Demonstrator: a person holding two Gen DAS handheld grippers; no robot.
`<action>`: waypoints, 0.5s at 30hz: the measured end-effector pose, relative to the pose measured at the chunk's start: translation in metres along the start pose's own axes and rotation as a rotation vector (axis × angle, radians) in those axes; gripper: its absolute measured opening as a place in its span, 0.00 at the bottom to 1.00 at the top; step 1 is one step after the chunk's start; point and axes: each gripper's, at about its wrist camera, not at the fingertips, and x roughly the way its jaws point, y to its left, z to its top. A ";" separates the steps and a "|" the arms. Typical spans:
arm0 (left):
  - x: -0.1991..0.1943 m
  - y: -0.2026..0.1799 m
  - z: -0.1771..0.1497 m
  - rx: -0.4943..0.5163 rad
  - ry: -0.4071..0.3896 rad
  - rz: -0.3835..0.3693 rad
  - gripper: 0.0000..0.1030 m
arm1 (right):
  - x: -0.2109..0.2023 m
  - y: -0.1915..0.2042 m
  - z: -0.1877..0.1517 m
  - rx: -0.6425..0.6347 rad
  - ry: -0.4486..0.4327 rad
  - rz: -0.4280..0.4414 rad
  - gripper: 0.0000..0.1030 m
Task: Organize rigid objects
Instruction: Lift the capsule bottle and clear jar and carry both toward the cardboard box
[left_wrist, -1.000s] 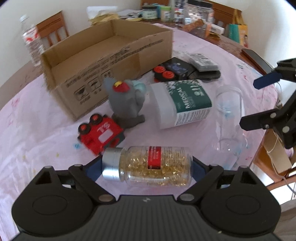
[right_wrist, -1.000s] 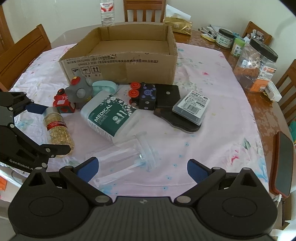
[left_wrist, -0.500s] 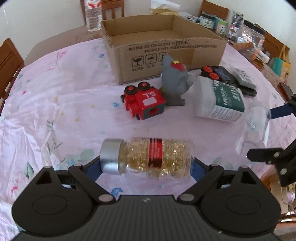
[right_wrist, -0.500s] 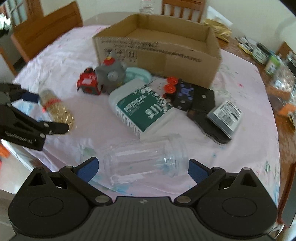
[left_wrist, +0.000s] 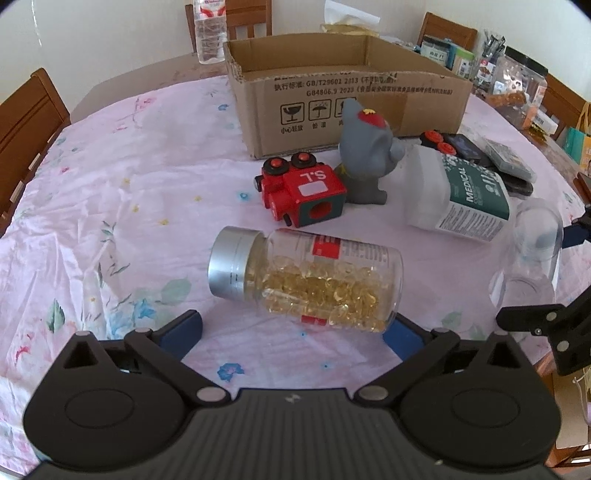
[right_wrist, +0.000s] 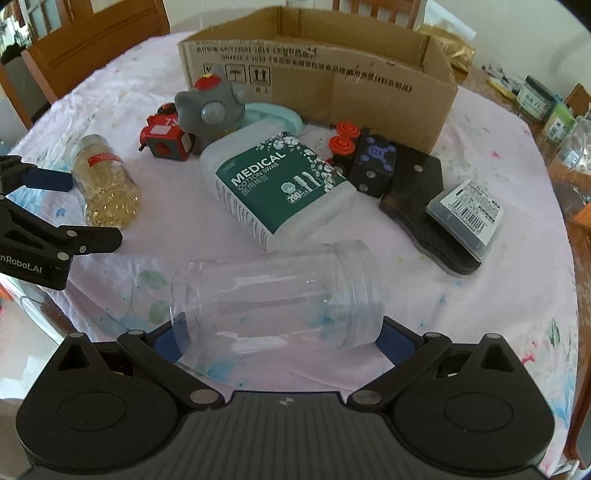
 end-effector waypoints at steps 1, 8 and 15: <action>-0.001 0.000 -0.002 -0.003 -0.007 0.003 1.00 | -0.001 0.000 -0.003 -0.001 -0.019 0.000 1.00; -0.001 -0.002 -0.003 -0.008 -0.043 0.010 1.00 | -0.002 0.000 -0.009 0.005 -0.074 -0.005 1.00; -0.002 -0.010 0.002 0.078 -0.061 0.030 0.99 | -0.006 0.002 -0.003 -0.012 -0.049 -0.023 1.00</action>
